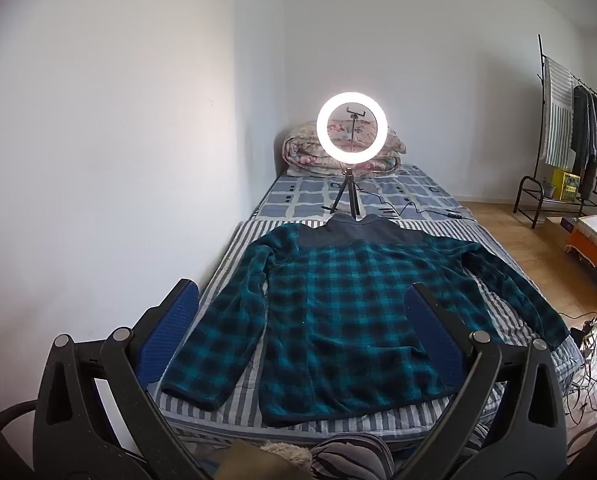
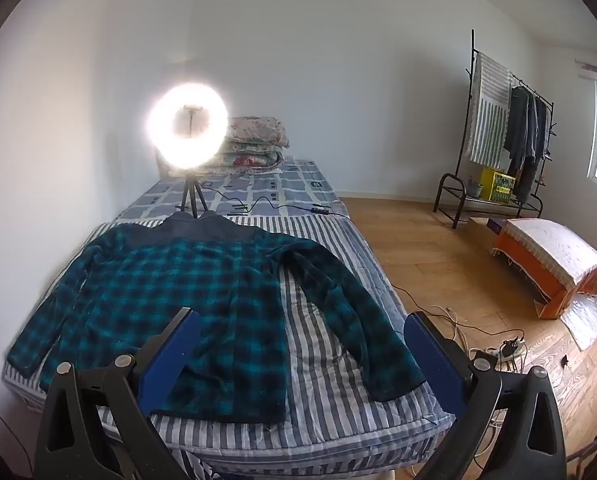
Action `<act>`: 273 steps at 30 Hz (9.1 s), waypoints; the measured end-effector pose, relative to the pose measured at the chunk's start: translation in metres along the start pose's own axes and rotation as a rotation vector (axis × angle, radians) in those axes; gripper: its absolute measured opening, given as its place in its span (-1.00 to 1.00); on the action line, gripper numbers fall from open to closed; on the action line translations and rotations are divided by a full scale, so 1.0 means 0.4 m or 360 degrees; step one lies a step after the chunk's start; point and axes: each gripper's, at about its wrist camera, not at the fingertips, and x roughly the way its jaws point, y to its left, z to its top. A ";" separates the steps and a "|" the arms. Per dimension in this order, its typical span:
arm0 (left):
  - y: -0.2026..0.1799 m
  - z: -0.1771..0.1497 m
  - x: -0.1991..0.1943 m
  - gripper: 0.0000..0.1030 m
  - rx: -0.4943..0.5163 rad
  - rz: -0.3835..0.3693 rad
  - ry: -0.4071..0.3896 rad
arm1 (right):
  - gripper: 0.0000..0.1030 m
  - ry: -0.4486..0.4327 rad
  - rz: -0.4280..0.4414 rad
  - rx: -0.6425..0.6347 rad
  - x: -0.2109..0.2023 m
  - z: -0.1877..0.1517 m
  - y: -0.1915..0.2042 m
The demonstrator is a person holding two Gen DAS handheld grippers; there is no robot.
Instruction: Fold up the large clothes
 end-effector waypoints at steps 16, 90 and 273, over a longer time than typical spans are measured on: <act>0.015 0.020 -0.033 1.00 -0.0027 0.0021 -0.0054 | 0.99 -0.0050 -0.0028 -0.0033 -0.026 0.006 0.002; 0.020 0.041 -0.056 1.00 -0.0034 0.0012 -0.0086 | 0.99 -0.0051 -0.0030 -0.0029 -0.027 0.012 0.003; 0.207 -0.542 0.562 -0.87 -0.0857 -0.0625 0.0958 | -0.53 0.1332 0.1244 -0.0192 0.746 -0.210 0.843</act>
